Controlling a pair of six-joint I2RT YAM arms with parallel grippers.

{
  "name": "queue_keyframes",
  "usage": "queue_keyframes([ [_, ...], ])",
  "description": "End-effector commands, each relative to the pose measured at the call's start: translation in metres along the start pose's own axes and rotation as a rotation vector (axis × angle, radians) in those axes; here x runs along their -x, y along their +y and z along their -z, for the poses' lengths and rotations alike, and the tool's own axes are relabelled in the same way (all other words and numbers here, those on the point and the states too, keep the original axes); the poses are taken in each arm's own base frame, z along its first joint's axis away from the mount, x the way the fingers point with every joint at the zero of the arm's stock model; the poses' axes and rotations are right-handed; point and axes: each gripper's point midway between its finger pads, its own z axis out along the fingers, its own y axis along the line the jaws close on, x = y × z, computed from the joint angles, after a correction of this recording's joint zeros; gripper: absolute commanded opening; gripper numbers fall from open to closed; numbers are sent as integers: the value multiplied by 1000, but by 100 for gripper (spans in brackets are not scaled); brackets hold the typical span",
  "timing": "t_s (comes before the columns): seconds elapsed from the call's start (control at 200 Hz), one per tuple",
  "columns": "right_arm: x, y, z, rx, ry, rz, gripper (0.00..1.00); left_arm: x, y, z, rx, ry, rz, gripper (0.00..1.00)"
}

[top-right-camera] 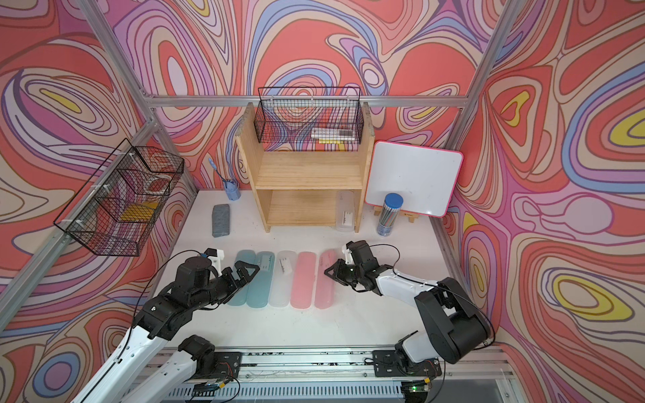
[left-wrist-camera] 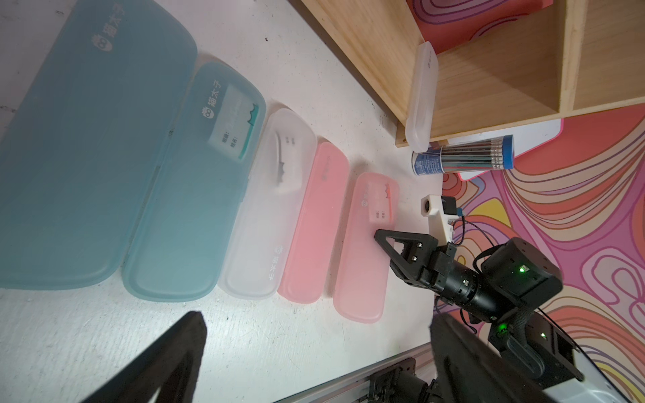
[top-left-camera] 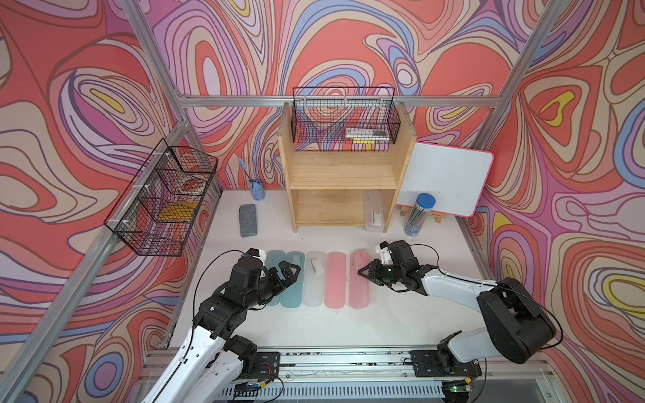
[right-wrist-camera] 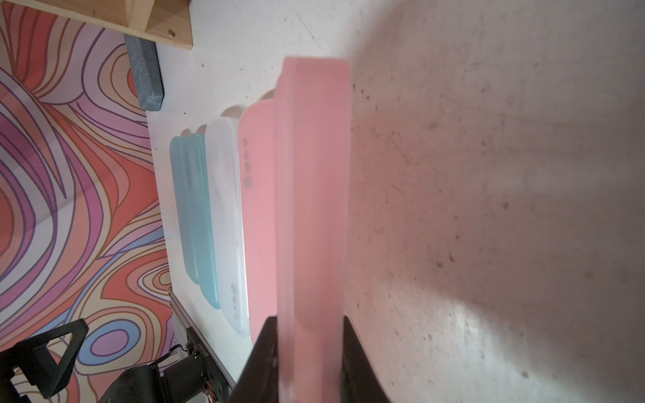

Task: Remove the pencil cases from the shelf
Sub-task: Place the pencil case at the center of the board.

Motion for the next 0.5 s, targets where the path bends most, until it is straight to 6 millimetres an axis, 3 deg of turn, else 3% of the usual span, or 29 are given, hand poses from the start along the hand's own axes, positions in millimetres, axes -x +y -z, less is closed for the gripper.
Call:
queue_keyframes([
  [0.0,5,3,-4,23,-17,23,19,-2,11,-1,40,2,13,99],
  [0.34,1,-5,-13,17,7,13,21,-3,11,-3,44,8,15,99],
  [0.496,1,-7,-15,10,10,6,26,-3,12,-4,46,13,19,99],
])
